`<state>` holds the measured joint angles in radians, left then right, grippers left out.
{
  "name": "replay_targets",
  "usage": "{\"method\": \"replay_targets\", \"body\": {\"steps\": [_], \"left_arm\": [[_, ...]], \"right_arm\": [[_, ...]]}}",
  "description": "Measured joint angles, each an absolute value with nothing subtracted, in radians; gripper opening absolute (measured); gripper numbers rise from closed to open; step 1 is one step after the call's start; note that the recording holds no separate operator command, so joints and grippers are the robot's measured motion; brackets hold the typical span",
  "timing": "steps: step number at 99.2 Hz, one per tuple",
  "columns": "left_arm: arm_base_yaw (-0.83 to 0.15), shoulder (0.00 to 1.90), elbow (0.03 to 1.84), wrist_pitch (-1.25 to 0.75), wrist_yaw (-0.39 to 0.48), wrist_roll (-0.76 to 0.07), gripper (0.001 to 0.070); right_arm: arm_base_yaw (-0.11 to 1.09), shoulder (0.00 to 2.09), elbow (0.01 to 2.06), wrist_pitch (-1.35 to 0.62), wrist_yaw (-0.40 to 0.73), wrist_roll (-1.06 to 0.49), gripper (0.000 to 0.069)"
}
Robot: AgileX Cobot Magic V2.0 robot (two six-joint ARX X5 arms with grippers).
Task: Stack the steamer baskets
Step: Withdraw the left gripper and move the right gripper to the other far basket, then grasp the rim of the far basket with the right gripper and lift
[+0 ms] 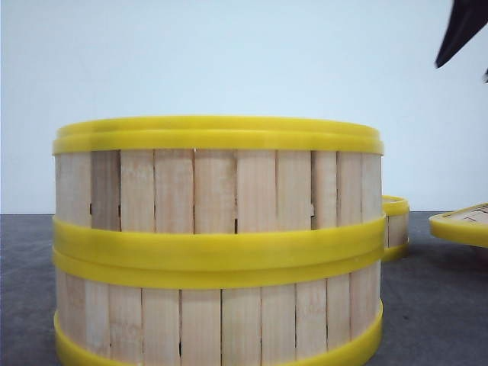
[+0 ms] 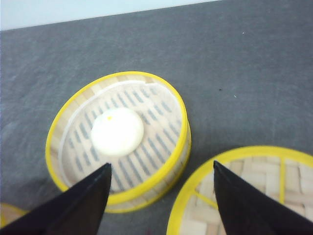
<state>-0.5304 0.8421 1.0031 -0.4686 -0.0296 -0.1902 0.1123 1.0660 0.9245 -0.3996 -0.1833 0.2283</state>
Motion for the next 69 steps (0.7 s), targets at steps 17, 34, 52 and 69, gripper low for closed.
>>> {"method": "replay_targets", "body": {"steps": [17,34,52,69], "left_arm": [[-0.531,0.691,0.863,-0.489,-0.069,-0.184,0.0276],[-0.532,0.549,0.803,-0.595,-0.068,-0.2,0.0276],[-0.533,0.404,0.803,-0.665,-0.068,-0.216,0.0276],[-0.533,0.308,0.804,-0.728,-0.068,-0.226,0.0276]], "right_arm": [[0.126,1.272,1.035,-0.4,-0.184,0.228,0.0408],[0.128,1.471,1.151,-0.399,-0.181,0.228,0.0408],[0.128,1.644,1.246,-0.397,-0.155,0.228,0.0408],[0.131,1.747,1.27,-0.383,-0.112,0.228,0.0404]]}}
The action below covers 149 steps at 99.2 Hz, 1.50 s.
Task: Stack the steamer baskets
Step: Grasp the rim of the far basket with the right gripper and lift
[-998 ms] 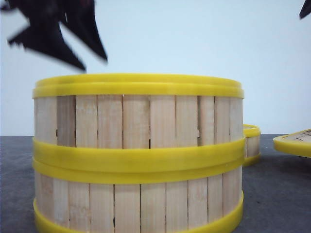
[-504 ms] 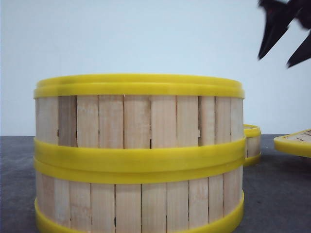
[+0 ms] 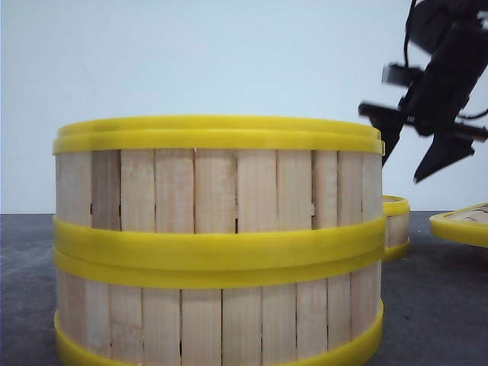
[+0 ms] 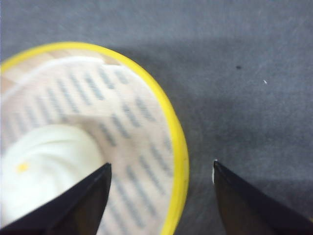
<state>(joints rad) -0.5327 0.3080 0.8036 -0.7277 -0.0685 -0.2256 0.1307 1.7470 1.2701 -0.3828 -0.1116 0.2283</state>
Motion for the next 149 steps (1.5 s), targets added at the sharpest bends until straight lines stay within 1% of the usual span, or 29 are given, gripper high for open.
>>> {"method": "replay_targets", "body": {"steps": [21,42,57,77,90,102,111,132,149], "left_arm": [[-0.533,0.259,0.804,-0.808,-0.068,-0.23,0.0276],[-0.533,0.255,0.804,-0.851,-0.07,-0.242,0.0276],[-0.533,0.255,0.804,-0.851,-0.072,-0.248,0.0276],[-0.533,0.255,0.804,-0.851,-0.072,-0.248,0.0276],[-0.533,0.255,0.804,-0.851,-0.072,-0.248,0.0276],[-0.533,0.255,0.804,-0.851,-0.072,-0.248,0.0275],[-0.533,0.255,0.804,-0.851,-0.072,-0.248,0.0276],[-0.533,0.255,0.804,-0.851,-0.072,-0.248,0.0275],[-0.533,0.255,0.804,-0.851,-0.072,-0.248,0.0275]], "right_arm": [[0.131,1.806,1.274,-0.36,-0.081,0.228,0.0281],[0.131,1.817,1.274,-0.36,-0.08,0.231,0.0248],[0.138,1.841,1.275,-0.358,-0.079,0.232,0.0185],[0.144,1.857,1.275,-0.358,-0.079,0.241,0.0168],[0.144,1.859,1.275,-0.359,-0.079,0.244,0.0097],[0.144,1.865,1.275,-0.361,-0.08,0.261,0.0067],[0.148,1.868,1.277,-0.359,-0.073,0.284,0.0032],[0.15,1.873,1.289,-0.363,-0.074,0.295,0.0026],[0.15,1.876,1.367,-0.453,-0.074,0.304,0.0026]]}}
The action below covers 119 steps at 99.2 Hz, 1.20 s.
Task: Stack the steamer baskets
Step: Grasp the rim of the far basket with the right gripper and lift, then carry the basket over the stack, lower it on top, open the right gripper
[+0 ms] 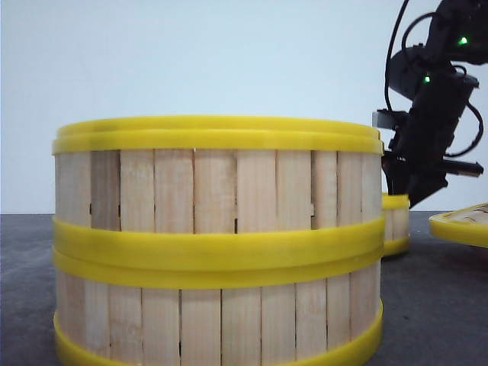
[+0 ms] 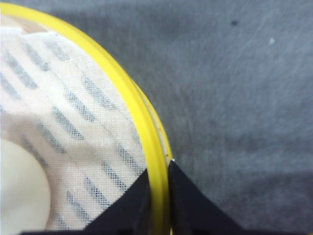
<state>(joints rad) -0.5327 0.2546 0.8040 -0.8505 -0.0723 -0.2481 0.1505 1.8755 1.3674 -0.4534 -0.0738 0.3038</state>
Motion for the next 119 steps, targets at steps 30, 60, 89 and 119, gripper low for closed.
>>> {"method": "replay_targets", "body": {"steps": [30,60,89,119], "left_arm": [[-0.533,0.255,0.804,-0.851,-0.072,-0.248,0.0275],[-0.533,0.255,0.804,-0.851,-0.072,-0.248,0.0275],[-0.533,0.255,0.804,-0.851,-0.072,-0.248,0.0275],[-0.533,0.255,0.804,-0.851,-0.072,-0.248,0.0275]], "right_arm": [[0.156,1.692,1.478,-0.593,-0.072,0.271,0.0026],[0.25,1.375,1.486,-0.797,-0.086,0.165,0.0025],[0.412,1.216,1.49,-0.909,-0.17,0.127,0.0025],[0.535,1.242,1.431,-0.908,-0.162,0.119,0.0025]]}}
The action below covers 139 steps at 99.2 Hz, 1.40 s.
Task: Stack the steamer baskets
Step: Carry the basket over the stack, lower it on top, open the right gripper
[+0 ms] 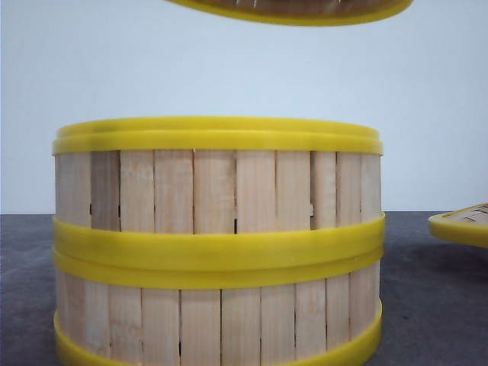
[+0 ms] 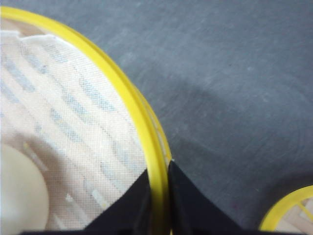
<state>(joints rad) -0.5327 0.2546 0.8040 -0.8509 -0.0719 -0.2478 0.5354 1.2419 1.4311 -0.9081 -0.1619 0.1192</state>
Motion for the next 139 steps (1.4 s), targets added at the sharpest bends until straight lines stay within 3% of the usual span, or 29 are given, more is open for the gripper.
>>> {"method": "replay_targets", "body": {"steps": [45,139], "left_arm": [[-0.533,0.255,0.804,-0.852,-0.072,-0.248,0.0275],[-0.533,0.254,0.804,-0.885,-0.061,-0.248,0.0275]], "right_arm": [[0.614,1.309,1.27,-0.795,-0.146,0.127,0.0025],[0.616,1.419,1.266,-0.804,-0.139,0.134,0.0024]]}}
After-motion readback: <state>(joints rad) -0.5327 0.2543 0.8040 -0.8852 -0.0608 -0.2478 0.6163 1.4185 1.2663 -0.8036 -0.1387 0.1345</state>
